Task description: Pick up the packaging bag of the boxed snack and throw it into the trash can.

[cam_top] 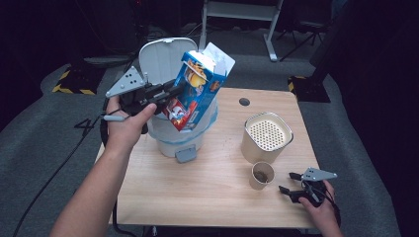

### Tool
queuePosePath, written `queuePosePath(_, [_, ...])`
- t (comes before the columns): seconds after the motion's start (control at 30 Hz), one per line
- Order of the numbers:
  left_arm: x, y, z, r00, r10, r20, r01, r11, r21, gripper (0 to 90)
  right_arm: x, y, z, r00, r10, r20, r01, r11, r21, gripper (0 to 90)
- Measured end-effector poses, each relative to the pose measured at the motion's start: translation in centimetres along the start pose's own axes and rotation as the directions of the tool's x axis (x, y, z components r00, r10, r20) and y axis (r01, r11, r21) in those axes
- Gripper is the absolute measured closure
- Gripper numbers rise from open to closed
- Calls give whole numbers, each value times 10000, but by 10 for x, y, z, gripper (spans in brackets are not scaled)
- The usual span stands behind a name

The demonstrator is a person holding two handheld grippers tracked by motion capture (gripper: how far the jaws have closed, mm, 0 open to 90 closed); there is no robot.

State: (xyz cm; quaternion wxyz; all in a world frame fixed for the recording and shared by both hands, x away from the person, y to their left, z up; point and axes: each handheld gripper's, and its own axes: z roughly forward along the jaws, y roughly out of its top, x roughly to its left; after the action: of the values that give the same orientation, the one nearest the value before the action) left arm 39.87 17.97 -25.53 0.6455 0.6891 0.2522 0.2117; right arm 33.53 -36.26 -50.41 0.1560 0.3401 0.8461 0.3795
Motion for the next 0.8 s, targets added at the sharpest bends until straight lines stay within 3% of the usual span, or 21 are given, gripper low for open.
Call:
queuePosePath(0.2, [15, 11, 0, 9982, 96, -596, -107, 9998, -194, 757, 0, 0, 0, 10000, 6, 2, -6, 10000, -10, 260])
queuePosePath(0.43, [34, 19, 9, 9925, -174, -1206, 125, 9991, -416, 756, 0, 0, 0, 10000, 7, 0, -7, 10000, -10, 260])
queuePosePath(0.8, [41, 25, 30, 9801, -61, -1984, 53, 10000, -45, 756, 0, 0, 0, 10000, 3, 1, -3, 10000, -10, 260])
